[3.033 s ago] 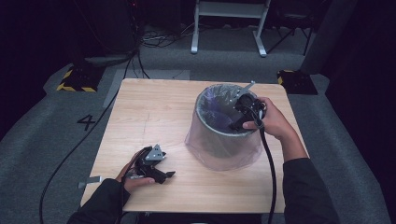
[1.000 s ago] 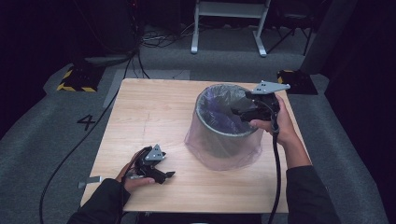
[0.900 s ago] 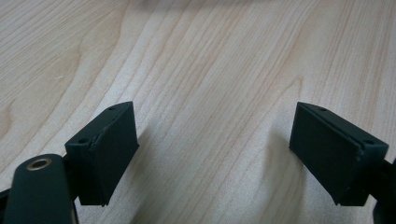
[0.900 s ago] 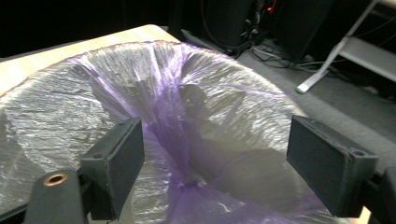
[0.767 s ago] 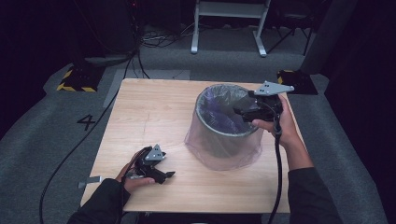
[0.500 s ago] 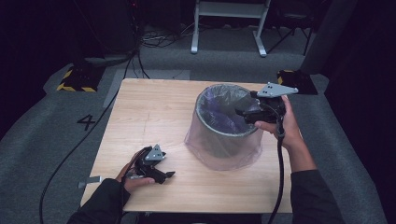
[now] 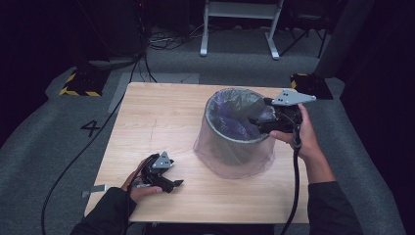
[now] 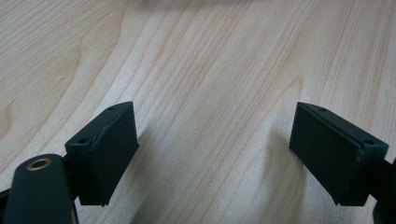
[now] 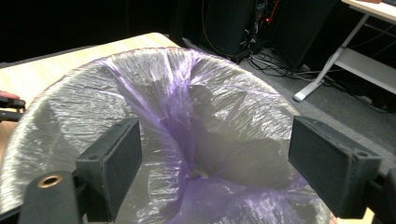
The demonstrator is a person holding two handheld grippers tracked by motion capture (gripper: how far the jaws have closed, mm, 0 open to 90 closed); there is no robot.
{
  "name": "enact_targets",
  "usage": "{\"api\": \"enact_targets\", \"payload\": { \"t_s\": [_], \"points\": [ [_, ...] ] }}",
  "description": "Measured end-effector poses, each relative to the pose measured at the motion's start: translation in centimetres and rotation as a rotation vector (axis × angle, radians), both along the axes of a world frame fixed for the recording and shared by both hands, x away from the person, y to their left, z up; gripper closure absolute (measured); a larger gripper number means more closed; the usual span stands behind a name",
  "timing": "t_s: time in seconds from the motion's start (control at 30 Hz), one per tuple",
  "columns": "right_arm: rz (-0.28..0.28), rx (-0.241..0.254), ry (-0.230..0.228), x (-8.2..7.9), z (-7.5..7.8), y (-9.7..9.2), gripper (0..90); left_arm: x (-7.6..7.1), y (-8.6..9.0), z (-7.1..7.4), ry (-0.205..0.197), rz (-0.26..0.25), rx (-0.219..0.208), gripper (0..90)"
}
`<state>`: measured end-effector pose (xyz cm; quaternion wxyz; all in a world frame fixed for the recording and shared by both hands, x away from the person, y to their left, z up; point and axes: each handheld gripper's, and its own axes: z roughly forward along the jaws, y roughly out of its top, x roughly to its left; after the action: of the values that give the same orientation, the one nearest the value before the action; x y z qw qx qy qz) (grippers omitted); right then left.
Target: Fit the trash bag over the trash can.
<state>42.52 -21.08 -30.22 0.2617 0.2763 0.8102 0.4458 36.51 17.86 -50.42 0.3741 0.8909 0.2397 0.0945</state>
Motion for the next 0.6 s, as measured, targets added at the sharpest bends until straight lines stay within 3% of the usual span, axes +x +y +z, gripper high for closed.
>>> {"api": "enact_targets", "payload": {
  "t_s": [0.6],
  "points": [
    [-0.011, -0.059, 0.015, -1.7, -0.4, -1.0, 17.7, 0.0, 0.0, 0.0, 0.0, 0.0, 0.0, 14.8]
  ]
}}
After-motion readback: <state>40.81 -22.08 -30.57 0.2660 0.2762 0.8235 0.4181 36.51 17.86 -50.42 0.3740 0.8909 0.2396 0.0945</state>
